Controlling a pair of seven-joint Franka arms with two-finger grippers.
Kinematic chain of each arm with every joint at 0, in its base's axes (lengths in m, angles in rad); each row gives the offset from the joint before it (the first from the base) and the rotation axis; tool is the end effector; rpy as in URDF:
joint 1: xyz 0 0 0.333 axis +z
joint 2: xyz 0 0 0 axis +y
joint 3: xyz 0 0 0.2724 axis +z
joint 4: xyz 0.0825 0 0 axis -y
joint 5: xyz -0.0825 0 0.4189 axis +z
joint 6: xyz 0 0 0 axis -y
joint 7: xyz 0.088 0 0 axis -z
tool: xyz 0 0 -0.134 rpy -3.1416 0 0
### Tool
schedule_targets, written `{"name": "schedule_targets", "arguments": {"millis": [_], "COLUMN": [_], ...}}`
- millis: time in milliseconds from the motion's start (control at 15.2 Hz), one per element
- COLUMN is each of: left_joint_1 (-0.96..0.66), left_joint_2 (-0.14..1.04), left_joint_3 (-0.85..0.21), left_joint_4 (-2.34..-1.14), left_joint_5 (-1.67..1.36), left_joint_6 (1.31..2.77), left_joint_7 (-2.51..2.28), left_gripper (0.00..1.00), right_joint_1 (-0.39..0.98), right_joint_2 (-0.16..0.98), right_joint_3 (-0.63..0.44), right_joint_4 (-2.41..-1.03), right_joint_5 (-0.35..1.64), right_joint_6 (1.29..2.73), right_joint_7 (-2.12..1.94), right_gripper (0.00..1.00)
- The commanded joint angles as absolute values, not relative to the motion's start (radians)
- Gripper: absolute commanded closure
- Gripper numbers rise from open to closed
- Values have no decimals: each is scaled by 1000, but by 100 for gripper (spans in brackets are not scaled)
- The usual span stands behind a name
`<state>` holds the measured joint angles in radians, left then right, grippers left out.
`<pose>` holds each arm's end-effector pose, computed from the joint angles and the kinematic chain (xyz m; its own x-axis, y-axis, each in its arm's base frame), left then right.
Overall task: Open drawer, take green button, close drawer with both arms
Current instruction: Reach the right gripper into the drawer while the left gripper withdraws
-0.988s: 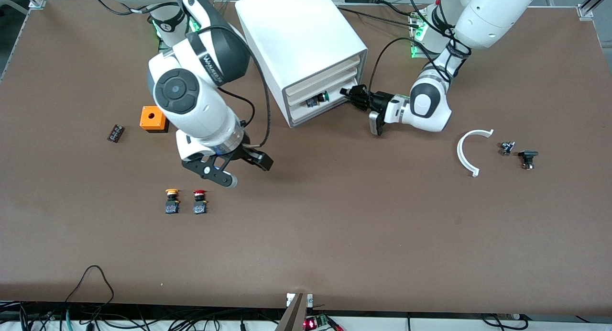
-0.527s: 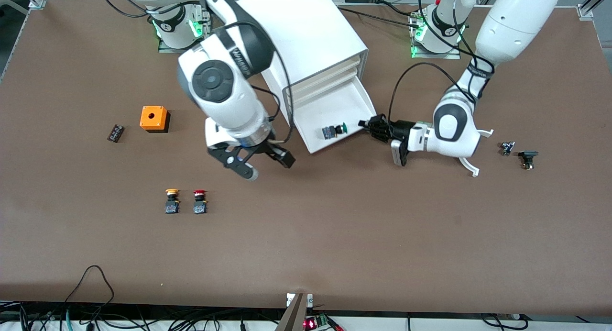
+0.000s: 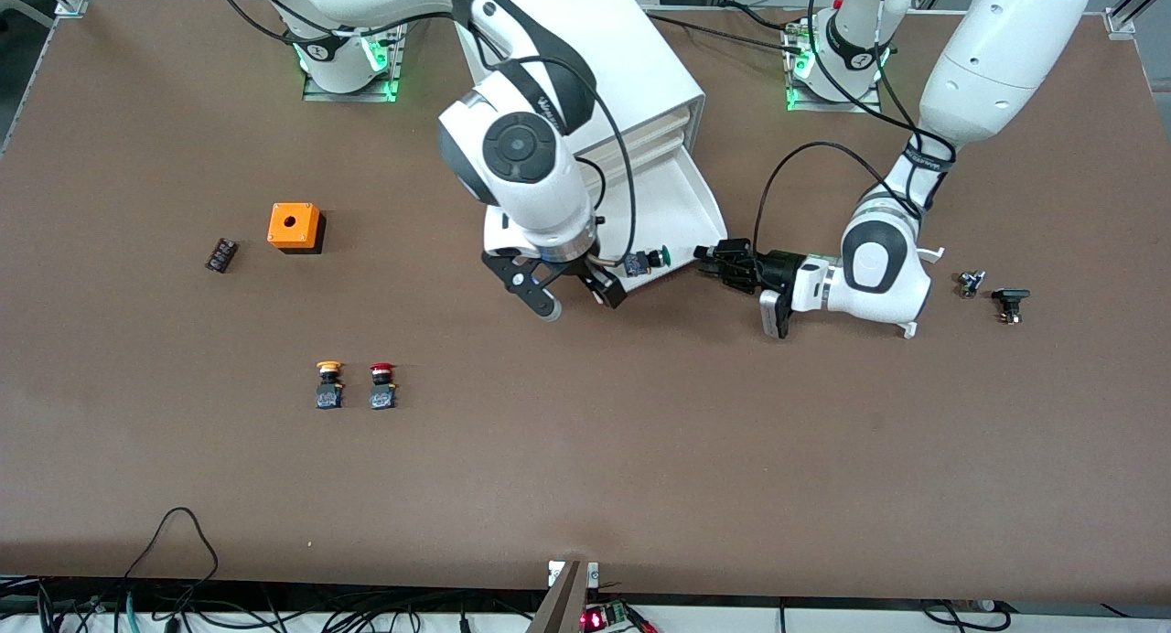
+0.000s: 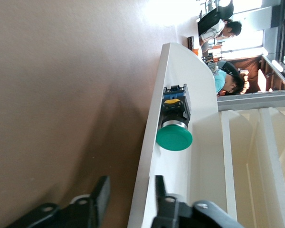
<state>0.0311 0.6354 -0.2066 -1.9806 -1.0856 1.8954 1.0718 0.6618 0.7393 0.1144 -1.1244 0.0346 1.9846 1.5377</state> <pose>0.5145 -0.1922 0.0682 0.9155 -0.3950 0.0760 -0.2207 -0.3353 0.9159 0.5645 0.5280 0.3172 0.6919 -0.7142 -0.1058 -0.7217 -0.6806 -0.1257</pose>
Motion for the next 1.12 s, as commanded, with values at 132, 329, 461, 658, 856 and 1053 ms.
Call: {"name": "schedule_targets", "arguments": {"millis": [132, 329, 461, 658, 856, 1053], "left_joint_1": [89, 115, 120, 118, 117, 104], "left_joint_2": [566, 558, 549, 540, 540, 522], "left_joint_3": [-206, -206, -207, -215, -219, -224], "left_joint_4": [-1840, -1715, -1634, -1495, -1363, -1287], "left_joint_5": [-798, -622, -519, -381, -266, -151], "left_joint_6": [1717, 1587, 1498, 1367, 1261, 1204], "left_joint_7": [791, 625, 516, 382, 290, 267], "left_gripper": [0, 0, 0, 0, 0, 0], "right_joint_1": [739, 770, 787, 805, 825, 828], "right_joint_2": [810, 841, 865, 905, 933, 934], "right_joint_3": [98, 97, 97, 97, 97, 97], "right_joint_4": [-1081, -1085, -1085, -1091, -1091, -1107], "right_joint_5": [21, 3, -31, -38, -51, -52], "right_joint_6": [2042, 2068, 2081, 2135, 2169, 2168], "right_joint_7": [1741, 1799, 1853, 1913, 1950, 1953], "right_gripper": [0, 0, 0, 0, 0, 0]}}
